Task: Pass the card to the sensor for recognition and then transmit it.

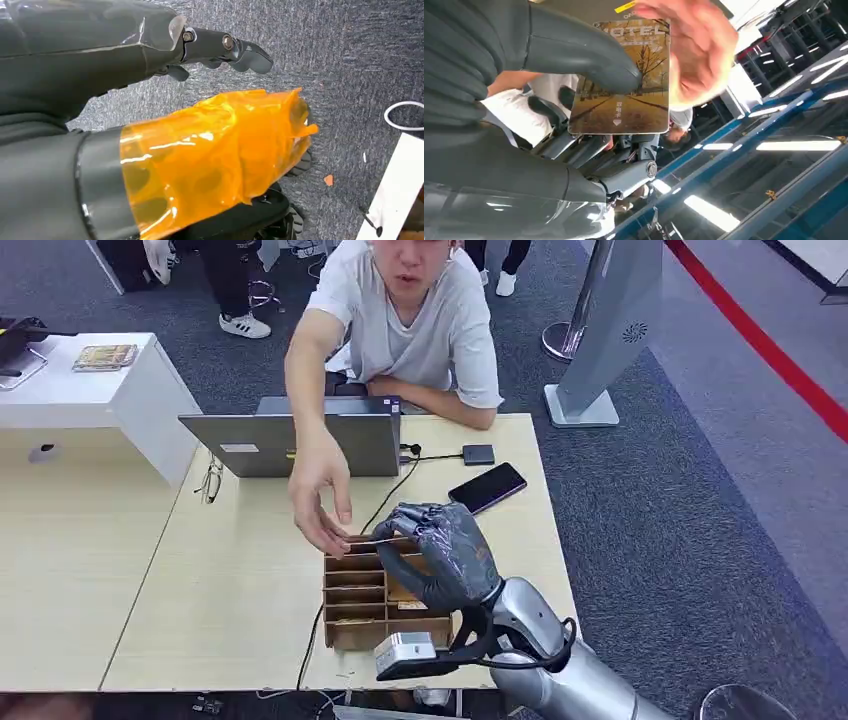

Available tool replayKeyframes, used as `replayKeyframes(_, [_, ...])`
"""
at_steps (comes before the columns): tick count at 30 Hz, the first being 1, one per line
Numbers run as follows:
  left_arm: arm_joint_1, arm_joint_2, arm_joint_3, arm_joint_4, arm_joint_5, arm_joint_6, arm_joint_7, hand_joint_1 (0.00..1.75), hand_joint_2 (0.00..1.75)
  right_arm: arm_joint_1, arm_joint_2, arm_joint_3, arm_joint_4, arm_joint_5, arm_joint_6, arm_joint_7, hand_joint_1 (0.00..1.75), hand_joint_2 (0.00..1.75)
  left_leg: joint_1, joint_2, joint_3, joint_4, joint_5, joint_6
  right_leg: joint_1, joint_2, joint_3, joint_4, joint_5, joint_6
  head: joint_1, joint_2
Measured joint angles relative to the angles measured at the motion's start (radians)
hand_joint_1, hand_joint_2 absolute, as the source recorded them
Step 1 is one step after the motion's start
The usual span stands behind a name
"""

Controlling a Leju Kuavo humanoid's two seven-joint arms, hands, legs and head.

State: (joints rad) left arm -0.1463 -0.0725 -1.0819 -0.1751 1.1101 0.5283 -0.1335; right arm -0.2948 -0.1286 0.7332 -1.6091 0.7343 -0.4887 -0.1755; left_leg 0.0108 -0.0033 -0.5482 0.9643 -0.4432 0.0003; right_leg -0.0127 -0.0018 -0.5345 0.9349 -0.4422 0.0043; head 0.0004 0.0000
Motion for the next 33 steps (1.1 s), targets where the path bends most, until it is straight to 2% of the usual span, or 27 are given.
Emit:
replayKeyframes(9, [0.0, 0.0, 0.0, 0.0, 0.0, 0.0, 0.0, 0.0, 0.0, 0.0, 0.002, 0.0, 0.0, -0.013, -0.002, -0.016, 1.75, 1.75, 0.0, 0.0, 0.0, 0.0, 0.0, 0.0, 0.0, 0.0, 0.0, 0.0, 0.0, 0.0, 0.0, 0.0])
replayKeyframes(10, [0.0, 0.0, 0.0, 0.0, 0.0, 0.002, 0.0, 0.0, 0.0, 0.0, 0.002, 0.0, 0.0, -0.015, -0.001, -0.017, 1.68, 1.75, 0.0, 0.0, 0.0, 0.0, 0.0, 0.0, 0.0, 0.0, 0.0, 0.0, 0.0, 0.0, 0.0, 0.0])
replayKeyframes(15, [0.001, 0.0, 0.0, 0.0, 0.002, 0.003, -0.001, 0.0, 0.0, 0.0, 0.006, 0.0, -0.001, -0.036, 0.0, -0.027, 1.71, 1.75, 0.0, 0.0, 0.0, 0.0, 0.0, 0.0, 0.0, 0.0, 0.0, 0.0, 0.0, 0.0, 0.0, 0.0])
replayKeyframes(17, [0.001, 0.0, 0.0, 0.0, 0.003, 0.004, -0.002, 0.0, 0.0, 0.0, 0.007, 0.0, -0.002, -0.063, 0.006, -0.037, 1.61, 1.75, 0.0, 0.0, 0.0, 0.0, 0.0, 0.0, 0.0, 0.0, 0.0, 0.0, 0.0, 0.0, 0.0, 0.0])
replayKeyframes(18, [0.001, 0.0, 0.0, 0.0, 0.003, 0.005, -0.002, 0.0, 0.0, 0.0, 0.007, 0.0, -0.004, -0.08, 0.013, -0.041, 1.61, 1.75, 0.0, 0.0, 0.0, 0.0, 0.0, 0.0, 0.0, 0.0, 0.0, 0.0, 0.0, 0.0, 0.0, 0.0])
replayKeyframes(19, [0.001, 0.0, 0.0, 0.0, 0.005, 0.006, -0.003, 0.0, 0.0, 0.0, 0.007, 0.0, -0.008, -0.111, 0.028, -0.05, 1.61, 1.75, 0.0, 0.0, 0.0, 0.0, 0.0, 0.0, 0.0, 0.0, 0.0, 0.0, 0.0, 0.0, 0.0, 0.0])
replayKeyframes(20, [0.001, 0.0, 0.0, 0.0, 0.006, 0.006, -0.004, 0.0, 0.0, 0.001, 0.007, 0.0, -0.011, -0.152, 0.047, -0.06, 1.69, 1.75, 0.0, 0.0, 0.0, 0.0, 0.0, 0.0, 0.0, 0.0, 0.0, 0.0, 0.0, 0.0, 0.0, 0.0])
replayKeyframes(24, [0.004, 0.0, 0.0, 0.0, 0.011, 0.006, -0.01, 0.0, 0.0, 0.008, 0.007, -0.002, -0.038, -0.354, 0.139, -0.107, 1.75, 1.75, 0.0, 0.0, 0.0, 0.0, 0.0, 0.0, 0.0, 0.0, 0.0, 0.0, 0.0, 0.0, 0.0, 0.0])
replayKeyframes(28, [0.006, 0.001, 0.0, 0.0, 0.014, 0.005, -0.014, 0.0, 0.0, 0.025, 0.009, -0.018, -0.075, -0.599, 0.266, -0.151, 1.75, 1.75, 0.0, 0.0, 0.0, 0.0, 0.0, 0.0, 0.0, 0.0, 0.0, 0.0, 0.0, 0.0, 0.0, 0.0])
replayKeyframes(33, [0.004, 0.015, 0.0, 0.0, 0.009, -0.037, 0.01, 0.0, 0.0, 0.034, 0.02, -0.047, -0.107, -0.779, 0.376, -0.166, 1.75, 1.75, 0.0, 0.0, 0.0, 0.0, 0.0, 0.0, 0.0, 0.0, 0.0, 0.0, 0.0, 0.0, 0.0, 0.0])
